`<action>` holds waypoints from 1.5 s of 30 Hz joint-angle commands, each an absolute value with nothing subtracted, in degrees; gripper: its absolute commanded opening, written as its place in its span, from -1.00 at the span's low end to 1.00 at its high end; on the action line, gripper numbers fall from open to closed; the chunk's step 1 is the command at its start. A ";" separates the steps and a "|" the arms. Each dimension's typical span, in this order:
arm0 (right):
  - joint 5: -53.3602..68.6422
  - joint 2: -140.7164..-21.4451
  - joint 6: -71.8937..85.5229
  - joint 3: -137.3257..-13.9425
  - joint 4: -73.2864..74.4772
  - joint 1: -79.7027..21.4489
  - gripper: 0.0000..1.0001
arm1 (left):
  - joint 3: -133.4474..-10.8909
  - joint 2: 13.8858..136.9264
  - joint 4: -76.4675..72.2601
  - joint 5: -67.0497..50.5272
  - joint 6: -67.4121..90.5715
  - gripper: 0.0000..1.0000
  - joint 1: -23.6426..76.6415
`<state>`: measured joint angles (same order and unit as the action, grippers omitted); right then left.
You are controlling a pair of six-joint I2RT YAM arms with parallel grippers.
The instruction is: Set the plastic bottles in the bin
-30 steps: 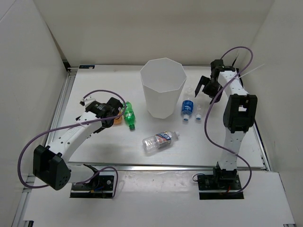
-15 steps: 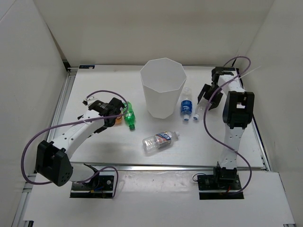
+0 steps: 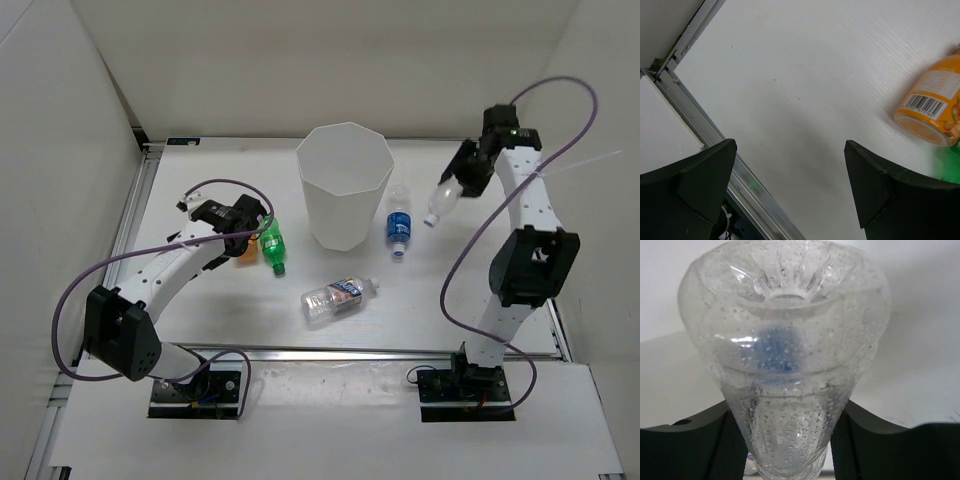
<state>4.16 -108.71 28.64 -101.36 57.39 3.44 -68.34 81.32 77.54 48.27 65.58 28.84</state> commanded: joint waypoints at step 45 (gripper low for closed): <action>11.33 -110.73 32.79 -99.84 48.00 -4.92 0.98 | -66.45 61.17 51.59 26.72 38.50 1.00 20.21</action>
